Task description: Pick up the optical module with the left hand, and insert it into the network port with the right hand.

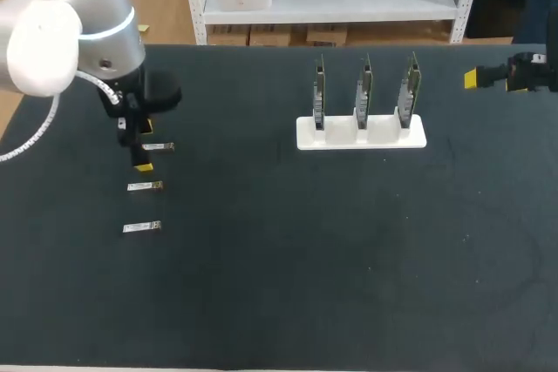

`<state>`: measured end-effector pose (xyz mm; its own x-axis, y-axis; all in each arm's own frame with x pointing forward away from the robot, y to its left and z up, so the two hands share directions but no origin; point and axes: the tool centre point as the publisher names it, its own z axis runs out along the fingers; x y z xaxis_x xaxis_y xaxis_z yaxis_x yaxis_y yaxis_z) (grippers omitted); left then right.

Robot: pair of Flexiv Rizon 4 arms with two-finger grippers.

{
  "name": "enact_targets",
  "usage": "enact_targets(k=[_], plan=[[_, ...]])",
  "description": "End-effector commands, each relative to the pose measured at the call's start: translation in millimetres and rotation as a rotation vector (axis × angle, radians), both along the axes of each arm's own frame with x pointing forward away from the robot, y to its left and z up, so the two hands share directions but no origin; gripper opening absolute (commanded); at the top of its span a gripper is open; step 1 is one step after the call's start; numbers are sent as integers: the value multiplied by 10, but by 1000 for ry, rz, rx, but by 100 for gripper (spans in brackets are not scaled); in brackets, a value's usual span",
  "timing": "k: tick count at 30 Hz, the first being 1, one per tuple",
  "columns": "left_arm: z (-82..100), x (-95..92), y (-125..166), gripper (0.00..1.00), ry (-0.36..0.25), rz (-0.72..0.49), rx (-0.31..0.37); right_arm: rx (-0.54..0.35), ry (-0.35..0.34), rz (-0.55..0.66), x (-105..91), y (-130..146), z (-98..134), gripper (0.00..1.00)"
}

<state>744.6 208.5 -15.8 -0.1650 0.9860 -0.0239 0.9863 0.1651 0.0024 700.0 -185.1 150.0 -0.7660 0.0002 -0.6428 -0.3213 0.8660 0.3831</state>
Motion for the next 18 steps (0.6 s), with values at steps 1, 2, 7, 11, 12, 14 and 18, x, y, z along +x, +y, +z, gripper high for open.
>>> enact_targets(k=[1, 2, 7, 11, 12, 14, 18], plan=[[-52, 19, -21, 84, 4, -4, 5, 0, 0, 0, 0, 0, 0, 100], [-58, 11, -21, 42, 8, -8, 5, 0, 0, 0, 0, 0, 0, 100], [-69, -16, -27, 0, 13, -19, 7, 0, 0, 0, 0, 0, 0, 100], [-72, -16, -29, 0, 13, -18, 3, 0, 0, 0, 0, 0, 0, 100], [-73, -15, -29, 0, 13, -18, 3, 0, 0, 0, 0, 0, 0, 100], [-74, -13, -27, 0, 11, -17, 4, 0, 0, 0, 0, 0, 0, 100], [-73, -10, -17, 0, 11, -6, 1, 0, 0, 0, 0, 0, 0, 100]])
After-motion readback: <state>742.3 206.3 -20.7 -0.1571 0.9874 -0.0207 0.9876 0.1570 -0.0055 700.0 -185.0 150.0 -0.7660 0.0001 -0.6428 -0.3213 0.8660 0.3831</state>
